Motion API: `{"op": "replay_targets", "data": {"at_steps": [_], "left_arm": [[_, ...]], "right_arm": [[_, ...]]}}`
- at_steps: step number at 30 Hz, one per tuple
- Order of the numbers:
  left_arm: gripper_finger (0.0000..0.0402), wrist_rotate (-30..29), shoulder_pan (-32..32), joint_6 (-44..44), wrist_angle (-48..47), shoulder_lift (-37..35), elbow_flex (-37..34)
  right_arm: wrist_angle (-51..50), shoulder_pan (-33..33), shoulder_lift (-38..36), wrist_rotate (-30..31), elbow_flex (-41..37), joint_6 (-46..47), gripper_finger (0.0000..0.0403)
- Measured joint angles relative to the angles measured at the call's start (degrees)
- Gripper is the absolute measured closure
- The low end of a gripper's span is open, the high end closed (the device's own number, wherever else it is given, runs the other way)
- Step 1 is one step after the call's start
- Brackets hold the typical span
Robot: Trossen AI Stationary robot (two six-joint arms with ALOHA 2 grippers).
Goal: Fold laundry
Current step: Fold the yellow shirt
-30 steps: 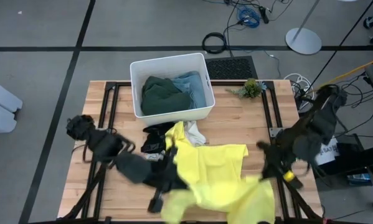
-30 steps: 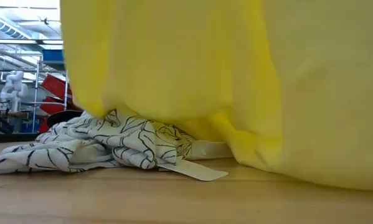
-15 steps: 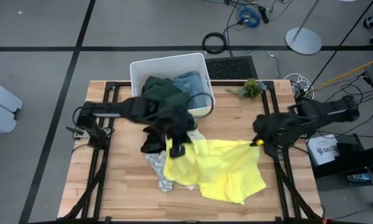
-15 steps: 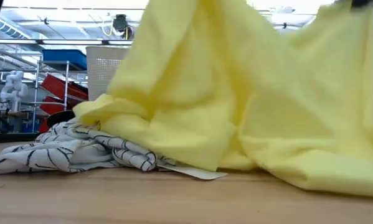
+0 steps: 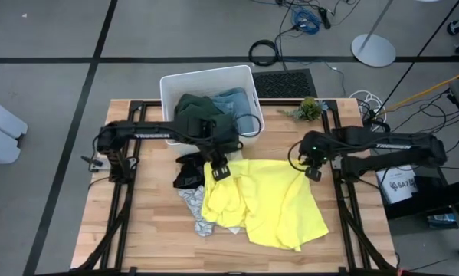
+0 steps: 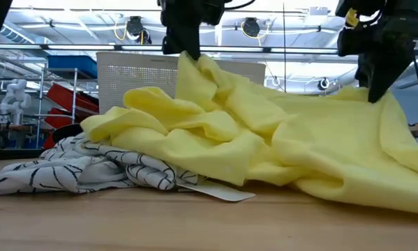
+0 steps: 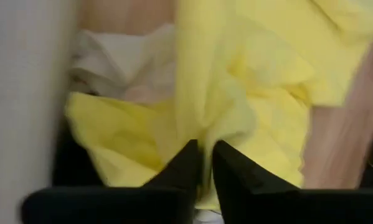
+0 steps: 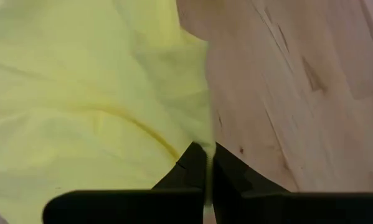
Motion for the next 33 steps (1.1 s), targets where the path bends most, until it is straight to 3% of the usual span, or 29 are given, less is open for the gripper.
{"op": "replay_targets", "data": {"at_steps": [7, 12, 15, 19, 21, 24, 28, 33], "left_arm": [[0.0254, -0.9, -1.2, 1.4, -8.8, 0.0, 4.5], [0.0240, -5.5, -4.7, -0.1, -8.0, -1.2, 6.7], [0.0239, -8.8, -10.4, -0.1, 3.4, -1.8, 6.7], [0.0238, -16.2, -19.1, 4.2, 29.1, 0.1, 5.4], [0.0238, -20.6, -22.6, 8.7, 39.8, 3.5, 5.3], [0.0238, -21.9, -25.3, 14.3, 52.7, 10.2, 5.2], [0.0238, -21.4, -26.1, 17.3, 61.4, 19.2, 5.4], [0.0238, -17.7, -25.5, 22.0, 63.5, 29.8, 8.7]], "right_arm": [[3.0, -1.7, 2.1, -0.4, 0.0, -2.5, 0.0403], [5.0, -3.6, 3.4, -2.9, 0.0, -4.2, 0.0403], [5.7, -5.3, 3.8, -6.2, 0.0, -5.3, 0.0403], [6.7, -7.6, 4.0, -10.9, 0.0, -6.9, 0.0403], [6.9, -9.0, 4.0, -12.3, 0.0, -7.3, 0.0403], [7.0, -11.4, 4.0, -13.5, 0.0, -7.0, 0.0403], [7.2, -14.4, 4.4, -16.1, 0.0, -5.7, 0.0403], [7.4, -17.0, 6.0, -18.4, 0.0, -4.8, 0.0403]]}}
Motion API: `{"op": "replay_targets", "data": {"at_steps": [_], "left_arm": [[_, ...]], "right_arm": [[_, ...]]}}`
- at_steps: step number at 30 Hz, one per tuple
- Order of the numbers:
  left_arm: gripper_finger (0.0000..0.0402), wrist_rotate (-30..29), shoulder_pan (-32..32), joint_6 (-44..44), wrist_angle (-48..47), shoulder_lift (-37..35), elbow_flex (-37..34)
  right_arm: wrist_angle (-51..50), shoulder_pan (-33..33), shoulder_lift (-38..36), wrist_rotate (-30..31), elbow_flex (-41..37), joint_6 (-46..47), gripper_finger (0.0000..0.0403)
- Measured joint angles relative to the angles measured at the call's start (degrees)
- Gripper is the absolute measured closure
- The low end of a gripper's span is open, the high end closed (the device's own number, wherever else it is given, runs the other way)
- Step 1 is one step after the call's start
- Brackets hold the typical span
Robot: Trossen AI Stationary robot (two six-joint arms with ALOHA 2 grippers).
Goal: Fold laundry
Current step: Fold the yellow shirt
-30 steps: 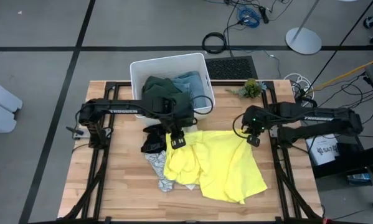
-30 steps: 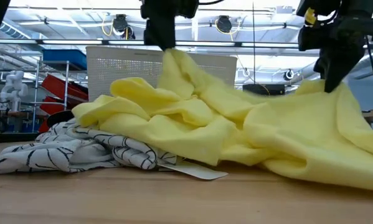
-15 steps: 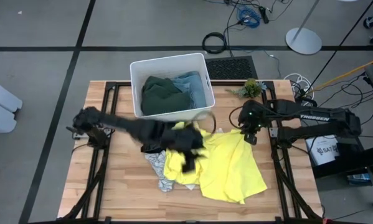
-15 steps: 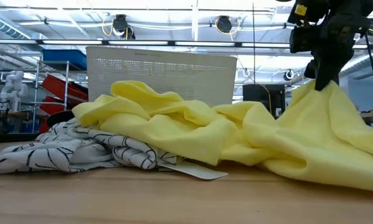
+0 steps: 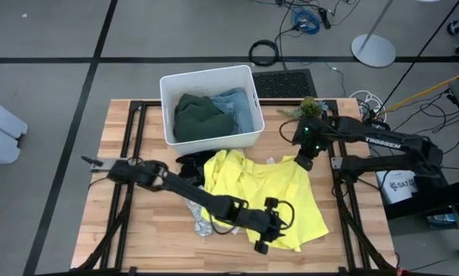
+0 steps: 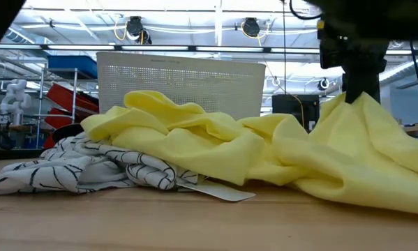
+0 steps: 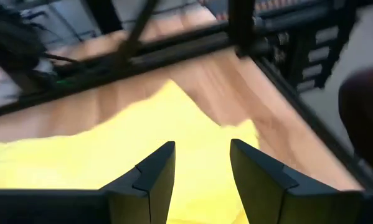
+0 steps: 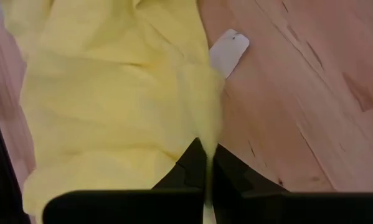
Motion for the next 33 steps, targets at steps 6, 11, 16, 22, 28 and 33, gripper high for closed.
{"op": "replay_targets", "data": {"at_steps": [6, 11, 16, 22, 28, 33], "left_arm": [[0.0238, 4.2, -0.8, 1.9, -1.8, 8.4, 8.1], [0.0238, 4.3, -2.0, 1.8, -6.1, 13.5, 14.3], [0.0238, 5.1, -2.1, -4.4, -10.9, 17.5, 16.1], [0.0238, 3.8, -1.9, -9.6, -17.5, 17.3, 16.5], [0.0253, -2.3, -2.2, -10.7, -20.0, 17.3, 16.5], [0.0353, -6.0, -2.2, -11.2, -19.7, 17.4, 16.3]], "right_arm": [[1.2, -1.1, 3.0, -1.2, 0.0, 1.8, 0.0403], [2.6, -1.1, 4.7, -1.5, 0.0, 2.7, 0.0403], [5.3, -1.8, 5.3, -1.3, 0.0, 5.3, 0.0403], [6.1, -4.1, 5.3, -1.3, 0.0, 7.0, 0.0403], [5.6, -4.1, 5.3, -1.2, 0.0, 6.8, 0.0403], [1.5, -3.9, 5.3, 0.0, -0.1, 6.0, 0.0403]]}}
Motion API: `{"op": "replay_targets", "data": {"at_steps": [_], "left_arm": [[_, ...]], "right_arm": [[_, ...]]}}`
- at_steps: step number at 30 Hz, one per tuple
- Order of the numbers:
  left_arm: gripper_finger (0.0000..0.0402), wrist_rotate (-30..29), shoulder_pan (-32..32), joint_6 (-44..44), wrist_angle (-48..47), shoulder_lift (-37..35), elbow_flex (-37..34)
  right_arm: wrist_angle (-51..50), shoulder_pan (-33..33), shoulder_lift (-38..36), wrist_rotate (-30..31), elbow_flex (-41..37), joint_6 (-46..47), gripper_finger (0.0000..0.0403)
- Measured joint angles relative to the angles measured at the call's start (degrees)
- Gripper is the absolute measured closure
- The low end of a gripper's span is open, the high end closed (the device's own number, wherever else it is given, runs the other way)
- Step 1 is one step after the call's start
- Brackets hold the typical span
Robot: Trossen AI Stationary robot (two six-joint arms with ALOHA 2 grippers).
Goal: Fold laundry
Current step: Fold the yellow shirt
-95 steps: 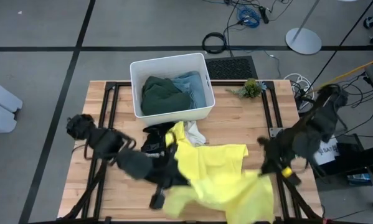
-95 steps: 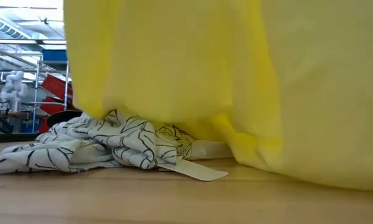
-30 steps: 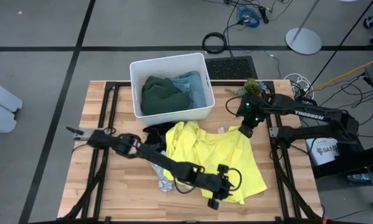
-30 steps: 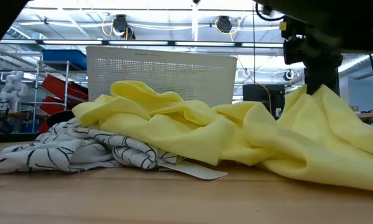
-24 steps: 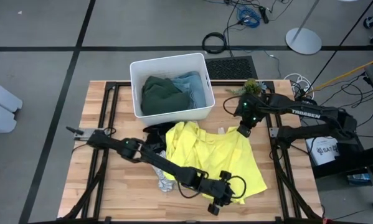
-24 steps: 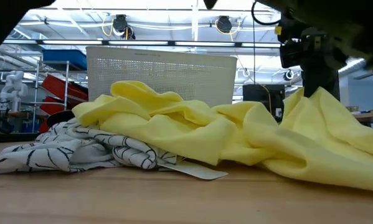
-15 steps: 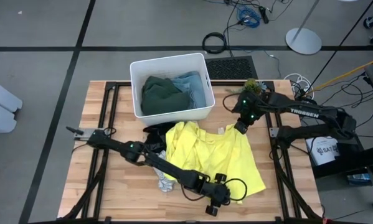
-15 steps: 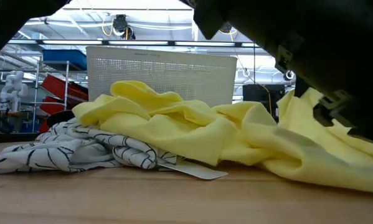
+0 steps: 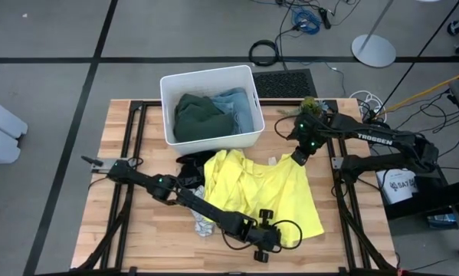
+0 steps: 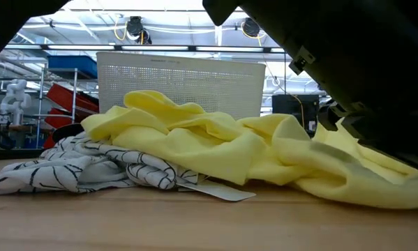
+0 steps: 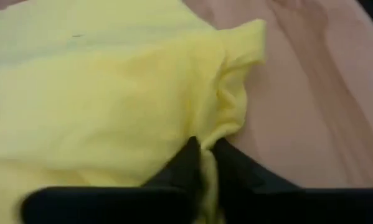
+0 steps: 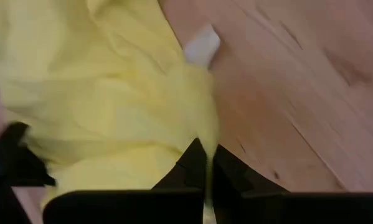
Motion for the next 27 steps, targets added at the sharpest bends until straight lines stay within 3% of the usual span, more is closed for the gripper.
{"op": "replay_targets", "data": {"at_steps": [2, 6, 14, 19, 27], "left_arm": [[0.0386, -0.5, 0.1, -0.1, 0.5, -0.3, -0.1], [0.0390, -0.4, 0.1, 0.9, -0.7, -1.8, -0.1], [0.0398, -0.8, -0.3, 1.2, -1.2, -7.2, 0.2], [0.0399, -0.7, -0.4, 1.0, -1.9, -7.0, -0.1], [0.0400, 0.8, -1.0, -1.9, -5.1, -7.6, 0.0]], "right_arm": [[-1.8, 0.3, 0.0, 1.5, -0.8, -1.0, 0.0403], [-2.4, 0.3, 0.0, 3.9, -4.0, -1.4, 0.0403], [12.5, 0.3, 0.0, 0.7, -13.4, 2.3, 0.0387], [16.8, 1.1, 0.0, -4.4, -14.2, 3.6, 0.0325], [13.4, 7.1, 0.4, -2.3, -14.3, 6.9, 0.0185]]}}
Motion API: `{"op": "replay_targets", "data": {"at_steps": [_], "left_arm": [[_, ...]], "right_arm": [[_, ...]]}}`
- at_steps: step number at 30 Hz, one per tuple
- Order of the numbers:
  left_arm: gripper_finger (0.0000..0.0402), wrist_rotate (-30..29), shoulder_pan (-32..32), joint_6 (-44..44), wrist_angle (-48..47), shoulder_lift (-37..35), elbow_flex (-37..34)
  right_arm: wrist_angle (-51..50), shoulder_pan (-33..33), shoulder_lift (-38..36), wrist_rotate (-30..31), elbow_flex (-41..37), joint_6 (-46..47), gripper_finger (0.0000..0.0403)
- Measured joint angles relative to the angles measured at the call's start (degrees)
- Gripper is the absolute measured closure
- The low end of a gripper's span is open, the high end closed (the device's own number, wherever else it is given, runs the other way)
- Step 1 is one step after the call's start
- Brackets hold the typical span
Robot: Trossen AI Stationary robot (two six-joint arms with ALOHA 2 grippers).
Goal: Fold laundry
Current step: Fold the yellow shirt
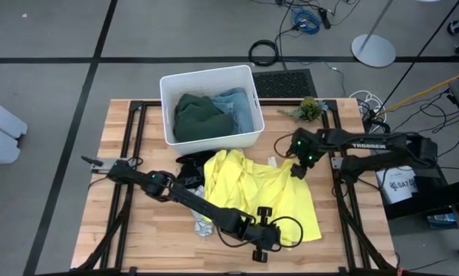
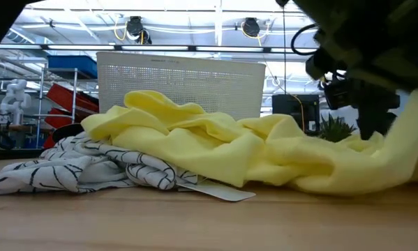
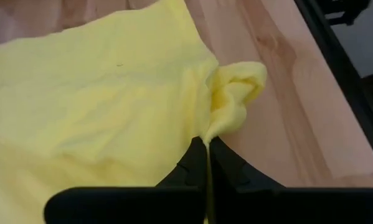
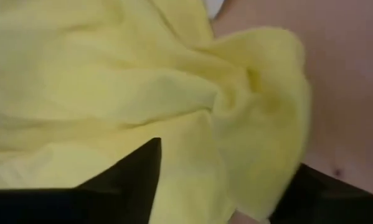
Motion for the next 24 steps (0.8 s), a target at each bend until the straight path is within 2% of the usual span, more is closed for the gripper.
{"op": "replay_targets", "data": {"at_steps": [4, 8, 13, 20, 24], "left_arm": [[0.0400, 1.0, -1.2, -0.1, -0.1, -1.6, 0.0], [0.0400, 0.9, -2.1, 0.0, -0.6, -3.2, 0.1], [0.0400, 0.5, -2.2, -0.1, -1.0, -3.1, 0.1], [0.0400, 0.1, -2.2, 0.4, -0.8, -3.1, 0.1], [0.0400, 0.0, -2.2, 0.3, -0.9, -3.1, 0.1]], "right_arm": [[-0.4, 5.2, 1.1, 0.3, 0.0, 5.1, 0.0150], [0.4, 11.7, 3.2, 4.4, 0.0, 10.7, 0.0144], [4.6, 19.3, 6.8, 6.3, 0.0, 21.2, 0.0152], [8.8, 28.6, 13.6, 19.3, 0.4, 28.6, 0.0167], [8.8, 31.9, 15.9, 24.1, 0.6, 33.3, 0.0204]]}}
